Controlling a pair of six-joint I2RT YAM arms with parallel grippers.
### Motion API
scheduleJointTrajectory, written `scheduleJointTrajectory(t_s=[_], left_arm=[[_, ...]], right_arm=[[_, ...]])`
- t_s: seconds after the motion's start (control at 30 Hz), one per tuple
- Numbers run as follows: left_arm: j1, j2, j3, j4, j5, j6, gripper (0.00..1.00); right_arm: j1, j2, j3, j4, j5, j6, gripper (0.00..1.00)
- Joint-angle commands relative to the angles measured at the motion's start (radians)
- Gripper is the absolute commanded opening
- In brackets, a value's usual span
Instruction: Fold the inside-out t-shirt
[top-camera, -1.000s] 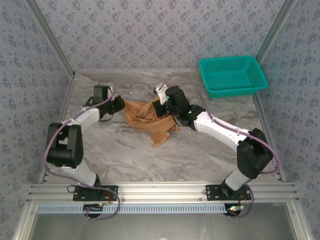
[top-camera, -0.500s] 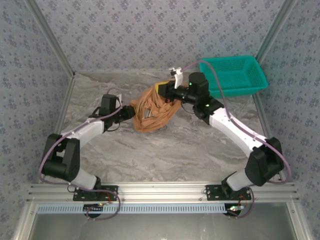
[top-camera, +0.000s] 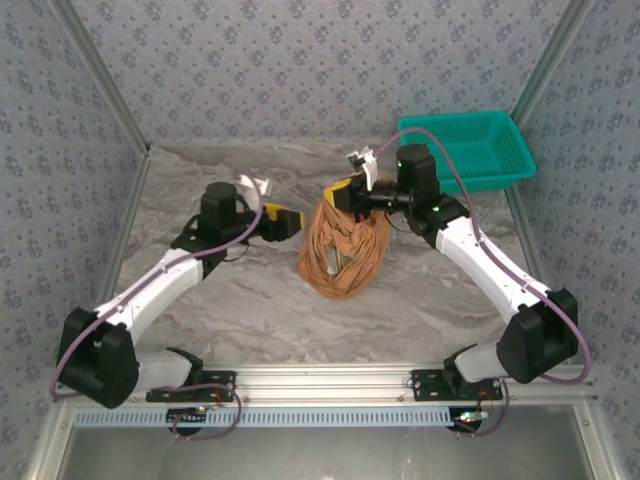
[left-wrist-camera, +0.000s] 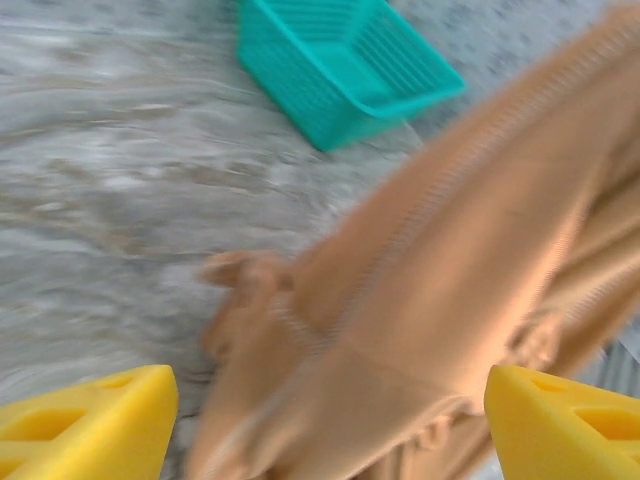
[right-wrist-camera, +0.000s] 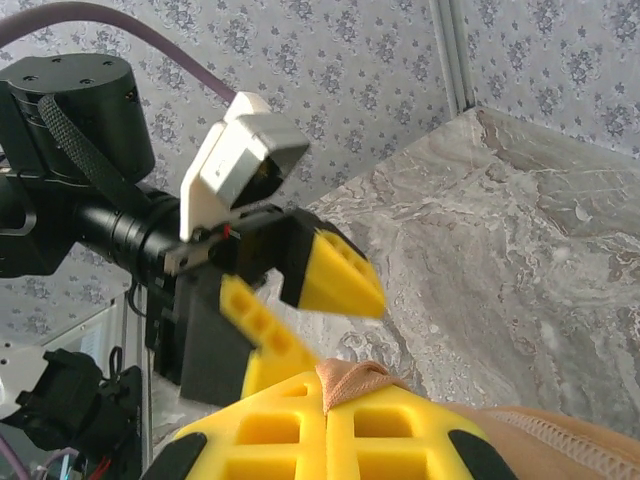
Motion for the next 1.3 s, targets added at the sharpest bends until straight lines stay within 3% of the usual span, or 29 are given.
scheduleJointTrajectory(t_s=[0.0, 0.1, 0.3, 0.37, 0.47, 0.7, 0.77, 0.9, 1.0, 1.1, 1.27], left_arm=[[-0.040, 0.045, 0.057, -0.004, 0.111, 0.094, 0.80], [-0.061, 0.106, 0.108, -0.023, 0.115, 0.103, 0.73], [-0.006, 0.180, 0.152, 0.019, 0.046, -0.017, 0.17], [0.042, 0.176, 0.123, 0.085, 0.071, -0.103, 0.09], [0.100, 0.174, 0.105, 0.068, 0.035, -0.197, 0.05], [0.116, 0.186, 0.093, -0.210, -0.134, -0.201, 0.09], [0.113, 0.189, 0.097, -0.287, -0.175, -0.161, 0.16], [0.111, 0.146, 0.109, -0.377, -0.247, -0.088, 0.38], [0.111, 0.048, 0.080, -0.316, -0.246, -0.067, 0.54], [0.095, -0.066, 0.007, -0.153, -0.177, -0.092, 0.67], [-0.057, -0.165, -0.039, -0.009, -0.093, -0.084, 0.74]], right_arm=[[-0.009, -0.020, -0.003, 0.008, -0.057, -0.027, 0.00], [-0.009, -0.019, -0.009, 0.020, -0.076, -0.022, 0.00], [-0.046, -0.052, -0.019, 0.001, -0.142, -0.047, 0.00], [-0.070, -0.075, -0.019, -0.004, -0.174, -0.050, 0.00], [-0.085, -0.106, -0.054, -0.005, -0.214, -0.055, 0.00], [-0.084, -0.119, -0.066, 0.135, -0.215, 0.043, 0.00], [-0.084, -0.112, -0.072, 0.196, -0.229, 0.092, 0.00], [-0.079, -0.094, -0.063, 0.201, -0.255, 0.107, 0.00], [-0.077, -0.095, -0.041, 0.158, -0.226, 0.091, 0.00], [-0.070, -0.098, 0.027, 0.071, -0.151, 0.078, 0.00], [-0.050, -0.107, 0.085, -0.015, -0.030, 0.098, 0.00]])
